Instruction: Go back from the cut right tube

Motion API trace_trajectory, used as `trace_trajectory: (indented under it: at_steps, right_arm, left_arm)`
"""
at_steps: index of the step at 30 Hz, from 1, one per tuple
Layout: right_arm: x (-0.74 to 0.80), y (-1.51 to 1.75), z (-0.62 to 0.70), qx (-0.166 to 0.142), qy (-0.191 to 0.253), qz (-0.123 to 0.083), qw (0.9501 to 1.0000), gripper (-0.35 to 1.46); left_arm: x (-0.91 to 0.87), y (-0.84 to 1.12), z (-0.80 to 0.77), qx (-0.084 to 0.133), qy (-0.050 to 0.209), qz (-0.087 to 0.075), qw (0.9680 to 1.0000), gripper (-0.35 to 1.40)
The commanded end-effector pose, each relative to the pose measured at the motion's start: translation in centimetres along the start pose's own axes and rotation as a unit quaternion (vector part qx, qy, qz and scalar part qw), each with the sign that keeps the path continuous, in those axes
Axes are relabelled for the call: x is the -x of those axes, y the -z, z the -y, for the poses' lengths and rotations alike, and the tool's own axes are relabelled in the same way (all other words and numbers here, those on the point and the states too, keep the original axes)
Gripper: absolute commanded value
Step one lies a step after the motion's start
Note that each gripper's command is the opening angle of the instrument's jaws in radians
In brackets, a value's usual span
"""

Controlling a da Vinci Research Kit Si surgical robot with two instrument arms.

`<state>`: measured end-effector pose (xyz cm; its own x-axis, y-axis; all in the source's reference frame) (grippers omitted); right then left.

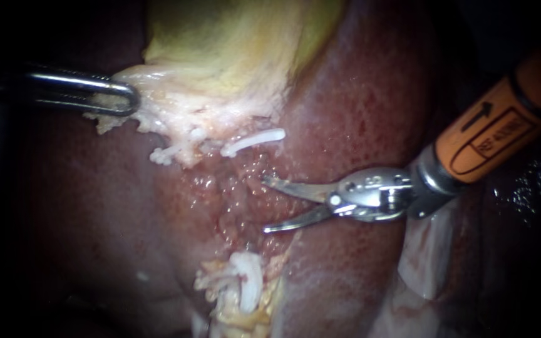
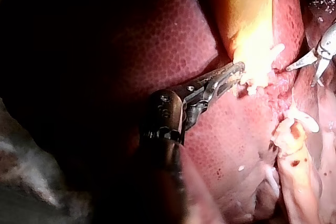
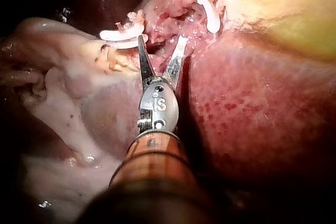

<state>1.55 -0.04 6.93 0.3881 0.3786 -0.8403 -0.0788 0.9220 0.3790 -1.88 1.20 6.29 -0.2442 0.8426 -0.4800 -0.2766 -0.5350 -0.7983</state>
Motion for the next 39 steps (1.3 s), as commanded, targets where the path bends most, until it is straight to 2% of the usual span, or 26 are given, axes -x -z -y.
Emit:
trace_trajectory:
  at_steps: [1, 4, 6, 13, 18, 20, 24, 29, 32, 39]
  right_arm:
    - [0.01, 0.05, 0.01, 0.003, 0.014, 0.015, 0.9998, 1.45]
    - [0.02, 0.2, -0.01, 0.011, 0.047, 0.046, 0.9978, 1.45]
    - [0.0, 0.29, -0.03, 0.017, 0.058, 0.057, 0.9965, 1.45]
    - [-0.08, 0.48, -0.1, 0.041, 0.068, 0.069, 0.9945, 1.45]
    - [-0.09, 0.54, -0.11, 0.051, 0.066, 0.073, 0.9938, 1.45]
    - [-0.09, 0.56, -0.11, 0.039, 0.065, 0.069, 0.9947, 1.45]
    - [-0.08, 0.57, -0.11, 0.033, 0.065, 0.067, 0.9951, 1.45]
    - [-0.08, 0.57, -0.11, 0.033, 0.065, 0.067, 0.9951, 1.45]
    - [-0.08, 0.58, -0.11, 0.033, 0.068, 0.067, 0.9949, 1.45]
    - [-0.11, 0.58, -0.1, 0.032, 0.068, 0.067, 0.9949, 1.45]
  left_arm:
    - [0.0, 0.0, 0.0, 0.0, 0.0, 0.0, 1.0, -0.35]
    - [0.0, 0.0, 0.0, 0.0, 0.0, 0.0, 1.0, -0.35]
    - [0.0, 0.0, 0.0, 0.0, 0.0, 0.0, 1.0, -0.35]
    - [0.01, -0.02, 0.01, 0.0, 0.0, 0.0, 1.0, -0.35]
    - [0.09, -0.12, 0.03, -0.004, -0.003, -0.001, 1.0, -0.35]
    - [0.16, -0.21, 0.04, -0.008, -0.004, -0.003, 0.9999, -0.35]
    - [0.28, -0.4, 0.08, -0.002, -0.008, -0.002, 1.0, -0.35]
    - [0.43, -0.64, 0.1, 0.004, -0.011, 0.008, 0.9999, -0.35]
    - [0.48, -0.7, 0.1, 0.007, -0.01, 0.011, 0.9999, -0.35]
    - [0.47, -0.7, 0.1, 0.007, -0.01, 0.011, 0.9999, -0.35]
